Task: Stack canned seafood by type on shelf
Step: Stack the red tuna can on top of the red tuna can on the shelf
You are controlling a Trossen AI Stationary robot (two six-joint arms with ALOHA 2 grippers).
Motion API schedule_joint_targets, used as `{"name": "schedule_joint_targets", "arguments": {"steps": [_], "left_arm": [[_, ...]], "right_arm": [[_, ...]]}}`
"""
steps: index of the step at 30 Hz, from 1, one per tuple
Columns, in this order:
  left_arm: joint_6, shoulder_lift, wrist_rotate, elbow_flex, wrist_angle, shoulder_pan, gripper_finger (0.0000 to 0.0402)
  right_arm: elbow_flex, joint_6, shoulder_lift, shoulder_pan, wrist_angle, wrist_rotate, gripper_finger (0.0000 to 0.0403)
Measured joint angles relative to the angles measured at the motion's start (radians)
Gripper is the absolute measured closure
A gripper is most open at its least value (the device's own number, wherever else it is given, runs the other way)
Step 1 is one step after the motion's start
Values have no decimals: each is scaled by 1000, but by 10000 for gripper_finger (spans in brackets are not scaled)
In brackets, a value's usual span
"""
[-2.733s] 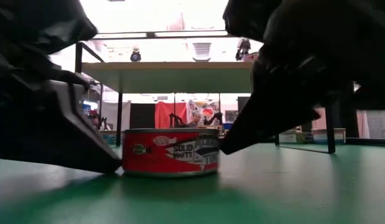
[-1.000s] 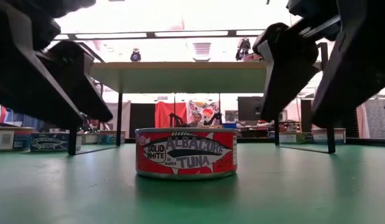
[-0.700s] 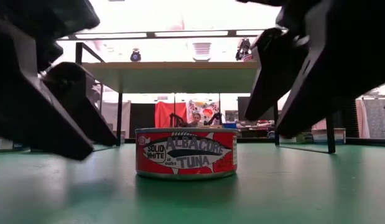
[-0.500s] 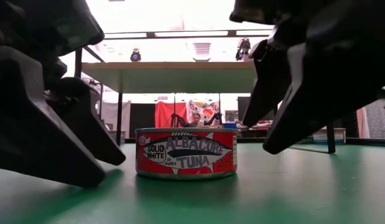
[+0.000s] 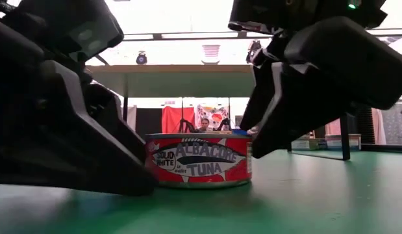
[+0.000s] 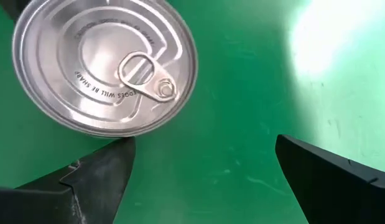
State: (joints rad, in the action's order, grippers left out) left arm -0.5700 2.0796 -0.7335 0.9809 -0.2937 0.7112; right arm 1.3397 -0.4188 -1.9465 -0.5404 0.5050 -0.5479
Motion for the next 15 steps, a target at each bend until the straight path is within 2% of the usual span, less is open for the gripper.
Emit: {"name": "schedule_joint_targets", "arguments": {"steps": [8,10,15], "left_arm": [[135,81,-91,-2,-227,-3,70],[158,95,-81,-5,-280,-8,70],[194,127,21,-8,-406,-36,69]], "right_arm": [[-21,10,0,-4,-38,24,22],[-23,20,0,-5,-39,24,22],[-25,42,0,-6,-32,33,22]]}}
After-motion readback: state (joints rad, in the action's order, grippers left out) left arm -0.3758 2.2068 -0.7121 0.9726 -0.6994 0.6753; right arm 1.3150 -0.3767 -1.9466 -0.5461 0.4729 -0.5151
